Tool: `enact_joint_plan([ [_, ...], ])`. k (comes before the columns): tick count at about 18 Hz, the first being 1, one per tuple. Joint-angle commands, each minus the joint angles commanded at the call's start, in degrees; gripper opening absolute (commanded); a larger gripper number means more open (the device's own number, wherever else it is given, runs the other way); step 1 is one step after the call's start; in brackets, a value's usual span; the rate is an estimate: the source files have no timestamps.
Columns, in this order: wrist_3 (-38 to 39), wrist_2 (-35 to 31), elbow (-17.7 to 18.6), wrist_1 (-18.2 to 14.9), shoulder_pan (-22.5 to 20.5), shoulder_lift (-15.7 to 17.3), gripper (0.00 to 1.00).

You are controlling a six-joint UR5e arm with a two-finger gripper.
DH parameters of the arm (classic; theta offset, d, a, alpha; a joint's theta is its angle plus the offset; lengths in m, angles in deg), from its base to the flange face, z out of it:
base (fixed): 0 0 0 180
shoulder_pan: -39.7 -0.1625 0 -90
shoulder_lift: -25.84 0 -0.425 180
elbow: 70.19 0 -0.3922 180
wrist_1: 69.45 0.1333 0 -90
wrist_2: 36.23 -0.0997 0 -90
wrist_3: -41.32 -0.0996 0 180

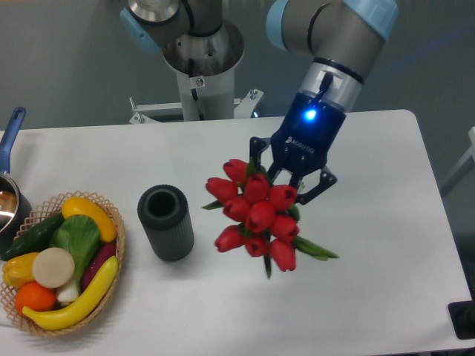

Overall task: Insert the flowers into the vase
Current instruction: 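Carry the tulip bunch up and over toward the black vase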

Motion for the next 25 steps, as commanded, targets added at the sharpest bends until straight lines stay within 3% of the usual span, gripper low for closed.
enact_joint_plan([
  [6,-5.2,16.3,4.2,0.1,-0.8,0.1,0.33],
  [12,-5.7,23.9,8.4,0.1,-0.7,2.9,0.33],
  [18,-5.4,27.2,10.4,0.0,-0.4,5.5,0.33],
  [21,-5.8,28.2,14.1,0.0,0.3,8.4,0.33],
  [25,-5.7,28.3,15.8,0.0,0.5,8.5,0.33],
])
